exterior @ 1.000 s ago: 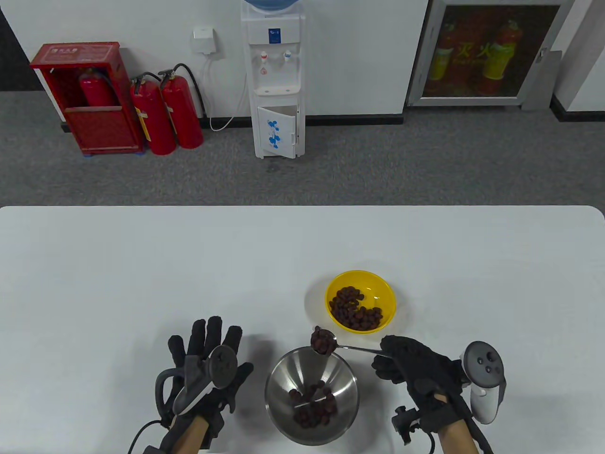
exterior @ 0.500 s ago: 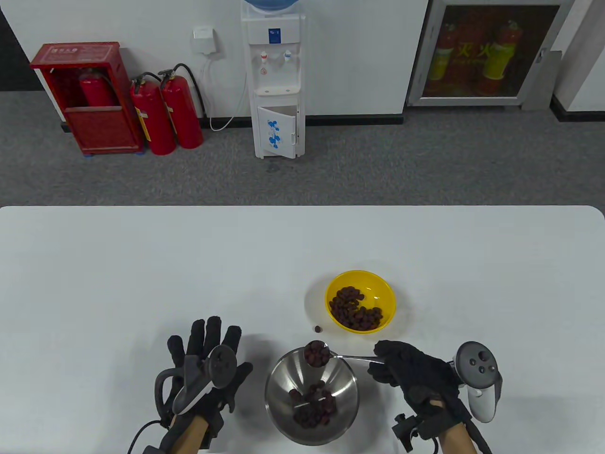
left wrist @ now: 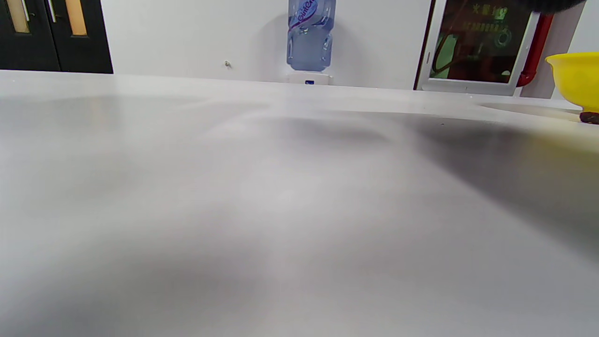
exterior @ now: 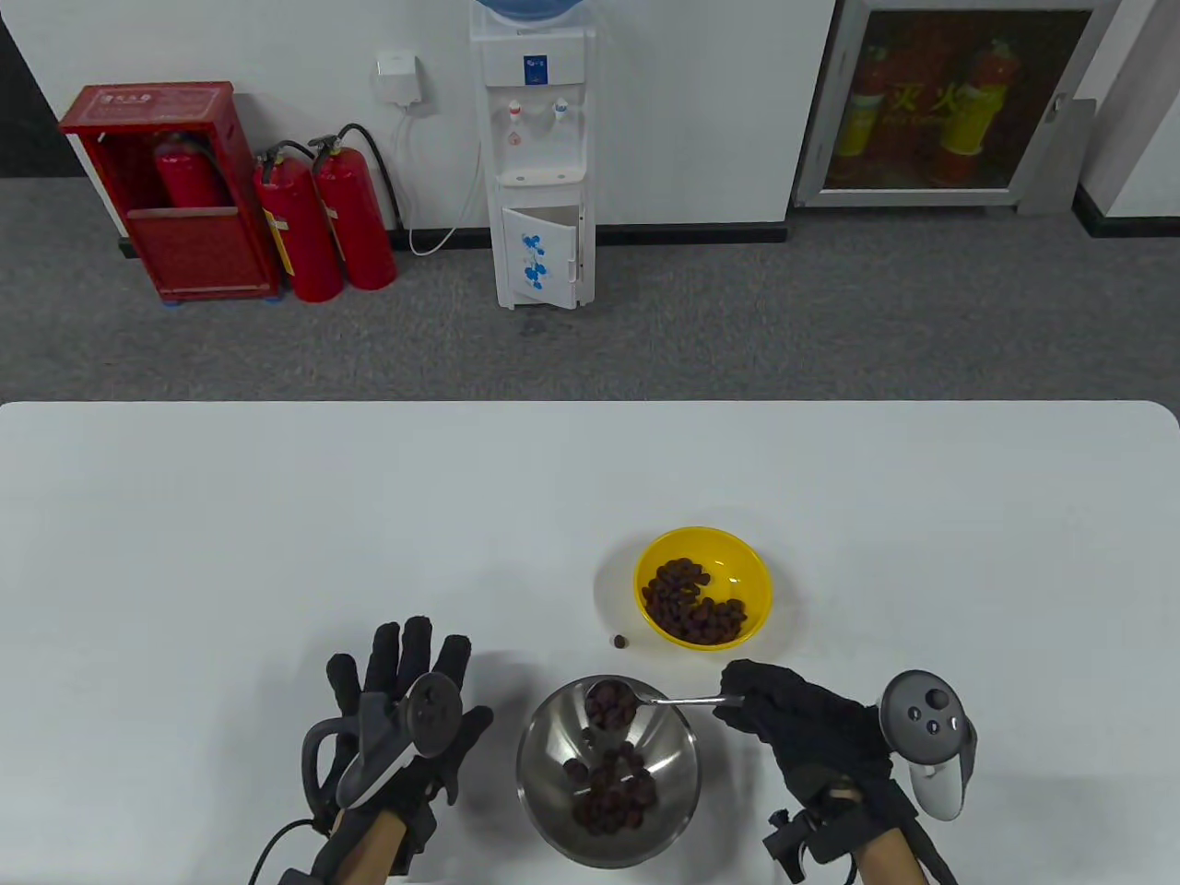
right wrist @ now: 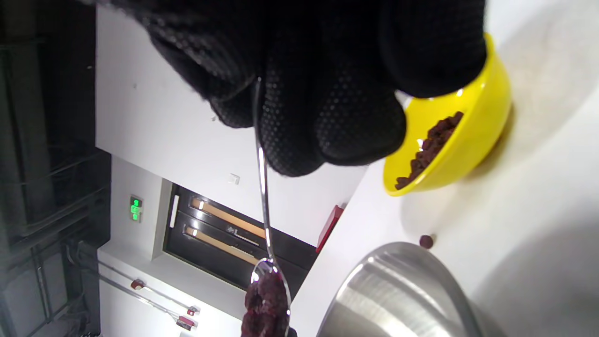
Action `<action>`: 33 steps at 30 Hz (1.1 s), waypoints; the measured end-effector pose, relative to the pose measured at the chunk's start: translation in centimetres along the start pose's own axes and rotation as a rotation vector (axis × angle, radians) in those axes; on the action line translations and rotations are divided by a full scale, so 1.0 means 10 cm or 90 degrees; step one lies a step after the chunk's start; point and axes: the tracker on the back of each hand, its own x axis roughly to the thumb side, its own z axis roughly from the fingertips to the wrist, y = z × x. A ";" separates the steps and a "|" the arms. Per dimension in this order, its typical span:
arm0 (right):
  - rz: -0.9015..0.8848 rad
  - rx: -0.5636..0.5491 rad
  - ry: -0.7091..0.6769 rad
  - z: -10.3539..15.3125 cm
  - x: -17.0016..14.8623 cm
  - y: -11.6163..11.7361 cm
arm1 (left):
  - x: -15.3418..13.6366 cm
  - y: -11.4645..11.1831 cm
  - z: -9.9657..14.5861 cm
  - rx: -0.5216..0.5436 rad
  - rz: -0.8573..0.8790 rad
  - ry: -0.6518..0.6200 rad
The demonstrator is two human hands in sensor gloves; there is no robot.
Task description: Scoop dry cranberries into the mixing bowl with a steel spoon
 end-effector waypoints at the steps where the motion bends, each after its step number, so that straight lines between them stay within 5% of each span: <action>1: 0.012 -0.005 -0.015 0.00 0.01 0.00 | 0.00 0.00 0.00 0.000 0.000 0.000; 10: 0.098 -0.054 -0.160 0.05 0.14 0.02 | 0.00 0.00 0.00 0.000 0.000 0.000; 33: 0.095 -0.076 -0.136 0.04 0.09 0.02 | 0.01 0.00 0.00 0.001 -0.001 -0.001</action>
